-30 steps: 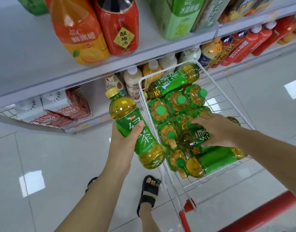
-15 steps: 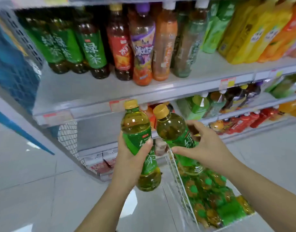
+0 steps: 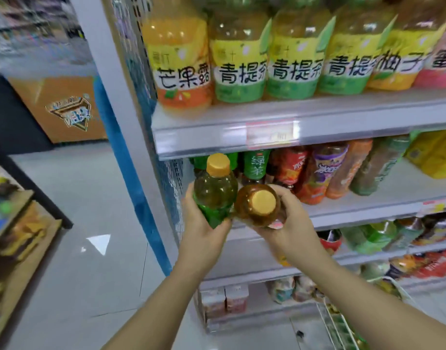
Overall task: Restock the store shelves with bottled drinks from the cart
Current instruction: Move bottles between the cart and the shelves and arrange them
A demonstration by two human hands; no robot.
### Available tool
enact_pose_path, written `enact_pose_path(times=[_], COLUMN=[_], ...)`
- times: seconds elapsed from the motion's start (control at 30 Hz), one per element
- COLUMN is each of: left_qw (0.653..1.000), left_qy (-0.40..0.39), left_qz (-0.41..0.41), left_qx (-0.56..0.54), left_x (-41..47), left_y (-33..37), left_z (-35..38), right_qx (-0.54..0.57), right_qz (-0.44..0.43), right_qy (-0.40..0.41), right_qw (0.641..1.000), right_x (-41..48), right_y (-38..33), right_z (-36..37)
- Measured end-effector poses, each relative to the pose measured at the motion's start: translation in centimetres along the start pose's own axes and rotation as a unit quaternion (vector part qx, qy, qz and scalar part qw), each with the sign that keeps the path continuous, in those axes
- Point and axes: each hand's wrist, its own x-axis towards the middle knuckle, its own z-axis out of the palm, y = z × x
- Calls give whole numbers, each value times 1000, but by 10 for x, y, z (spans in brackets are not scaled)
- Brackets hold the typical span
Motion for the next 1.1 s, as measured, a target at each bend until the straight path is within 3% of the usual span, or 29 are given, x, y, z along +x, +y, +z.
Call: enact_pose_path(times=[0.23, 0.4, 0.57, 0.8, 0.93, 1.0, 1.1], left_qw=[999, 997, 998, 992, 995, 994, 983], left_qy=[47, 70, 59, 15, 12, 34, 130], left_qz=[17, -17, -13, -85, -66, -85, -121], left_qx=[-12, -34, -4, 89, 69, 65, 43], left_x=[45, 64, 78, 63, 72, 81, 86], left_y=[-27, -46, -48, -75, -73, -70, -67], left_z=[-1, 8, 10, 4, 0, 4, 14], right_qx=[-3, -26, -62, -109, -133, -168, -150], right_qz=[32, 47, 72, 140, 150, 165, 189], right_qy=[24, 32, 65, -11, -10, 23, 85], right_qw=[999, 998, 993, 984, 980, 972, 967], right_x=[29, 55, 70, 67, 81, 86, 85], right_y=[23, 29, 47, 68, 77, 80, 77], right_z=[28, 39, 46, 50, 55, 58, 62])
